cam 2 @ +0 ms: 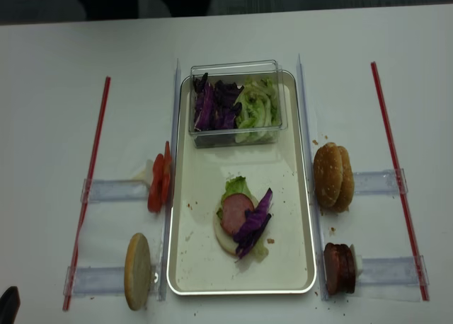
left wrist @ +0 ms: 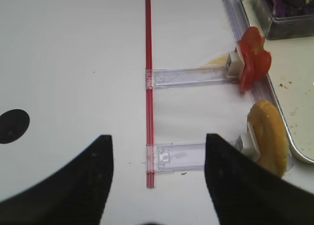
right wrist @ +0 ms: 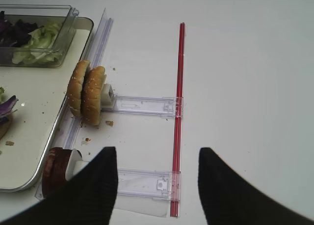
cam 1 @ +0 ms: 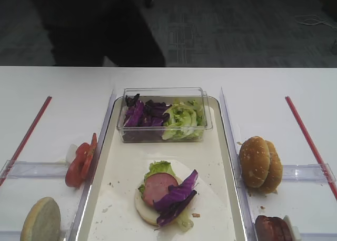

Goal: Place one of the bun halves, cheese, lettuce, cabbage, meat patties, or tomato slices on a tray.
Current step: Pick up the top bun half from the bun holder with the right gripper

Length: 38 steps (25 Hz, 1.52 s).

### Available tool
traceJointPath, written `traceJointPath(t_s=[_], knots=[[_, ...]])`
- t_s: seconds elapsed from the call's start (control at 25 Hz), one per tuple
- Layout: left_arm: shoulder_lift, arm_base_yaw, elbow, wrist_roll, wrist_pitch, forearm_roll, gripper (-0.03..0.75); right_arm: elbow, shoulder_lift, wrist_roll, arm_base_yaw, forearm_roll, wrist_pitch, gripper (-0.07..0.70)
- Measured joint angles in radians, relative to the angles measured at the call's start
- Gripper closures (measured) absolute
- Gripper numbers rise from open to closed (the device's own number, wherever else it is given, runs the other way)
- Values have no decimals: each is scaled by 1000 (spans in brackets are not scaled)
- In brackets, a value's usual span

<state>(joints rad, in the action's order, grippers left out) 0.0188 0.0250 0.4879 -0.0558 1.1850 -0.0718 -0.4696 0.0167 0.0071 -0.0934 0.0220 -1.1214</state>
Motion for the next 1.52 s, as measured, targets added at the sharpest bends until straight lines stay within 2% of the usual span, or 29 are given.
traceJointPath(t_s=[0.88,1.24,1.52], knots=[[0,0,0,0,0,0,298,0,-8,2,0,0,0,244],[0,0,0,0,-1,0,298,-7,-189,34,0,0,0,244],[0,0,0,0,-1,0,298,-93,-384,72,0,11,-6,244]])
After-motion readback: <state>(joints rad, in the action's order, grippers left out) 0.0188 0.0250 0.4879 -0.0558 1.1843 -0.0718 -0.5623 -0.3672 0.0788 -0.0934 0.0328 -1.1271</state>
